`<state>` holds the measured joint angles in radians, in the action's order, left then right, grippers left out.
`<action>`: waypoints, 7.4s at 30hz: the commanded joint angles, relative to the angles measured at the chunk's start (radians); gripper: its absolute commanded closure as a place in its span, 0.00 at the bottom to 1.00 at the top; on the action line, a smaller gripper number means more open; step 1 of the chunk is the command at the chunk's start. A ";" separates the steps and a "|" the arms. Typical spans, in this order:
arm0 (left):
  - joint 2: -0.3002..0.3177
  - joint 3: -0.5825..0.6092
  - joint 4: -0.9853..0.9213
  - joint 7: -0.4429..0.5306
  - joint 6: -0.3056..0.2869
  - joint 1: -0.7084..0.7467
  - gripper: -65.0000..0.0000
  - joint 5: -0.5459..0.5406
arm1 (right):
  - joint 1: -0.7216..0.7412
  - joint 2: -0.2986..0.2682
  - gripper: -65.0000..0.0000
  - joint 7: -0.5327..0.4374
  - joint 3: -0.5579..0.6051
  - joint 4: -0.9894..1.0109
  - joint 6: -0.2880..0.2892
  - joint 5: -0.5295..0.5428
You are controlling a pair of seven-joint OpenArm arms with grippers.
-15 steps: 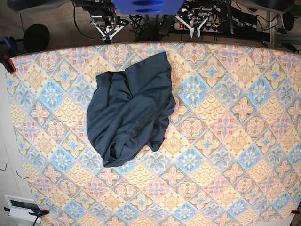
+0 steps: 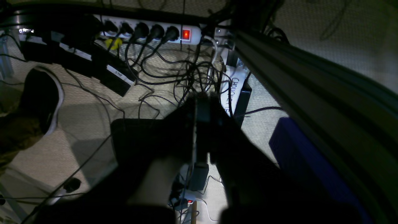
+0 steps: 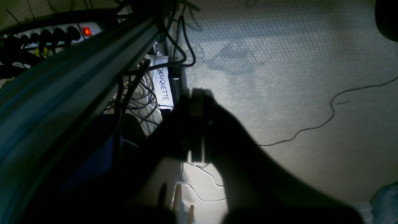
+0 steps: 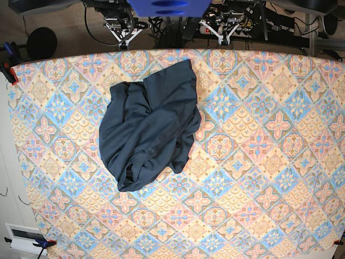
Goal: Layout the t-shirt on the table in an organized manner, then fold the t-shirt properly
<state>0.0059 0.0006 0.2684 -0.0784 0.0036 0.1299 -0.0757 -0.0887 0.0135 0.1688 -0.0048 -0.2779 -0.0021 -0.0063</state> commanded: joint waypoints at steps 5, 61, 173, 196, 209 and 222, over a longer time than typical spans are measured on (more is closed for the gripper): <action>0.001 0.000 0.002 0.002 0.000 0.003 1.00 0.001 | -0.001 -0.002 1.00 0.001 -0.002 -0.004 0.000 0.006; 0.311 0.026 1.793 -0.286 0.000 0.930 1.00 -0.085 | -0.934 -0.257 1.00 0.096 -0.245 -1.559 0.000 0.434; 0.601 0.600 1.808 -0.772 -0.001 0.193 1.00 -0.625 | 0.323 -0.274 0.53 0.699 0.960 -1.526 -0.005 0.334; 0.596 0.471 1.807 -0.771 0.005 0.202 1.00 -0.634 | 0.301 -0.367 0.99 0.694 0.717 -1.661 -0.005 0.337; 0.524 0.390 1.808 -0.769 0.000 0.196 1.00 -0.666 | 0.205 -0.381 0.99 0.694 0.541 -1.656 -0.005 0.337; 0.518 0.387 1.813 -0.706 0.002 0.195 1.00 -0.741 | 0.094 -0.479 0.99 0.610 0.315 -1.661 -0.005 0.338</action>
<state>0.5182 0.3908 2.0617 -0.8040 0.0158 0.3302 -0.8047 -0.0055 -0.4519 0.7979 0.3202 -1.9194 -0.0055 0.3393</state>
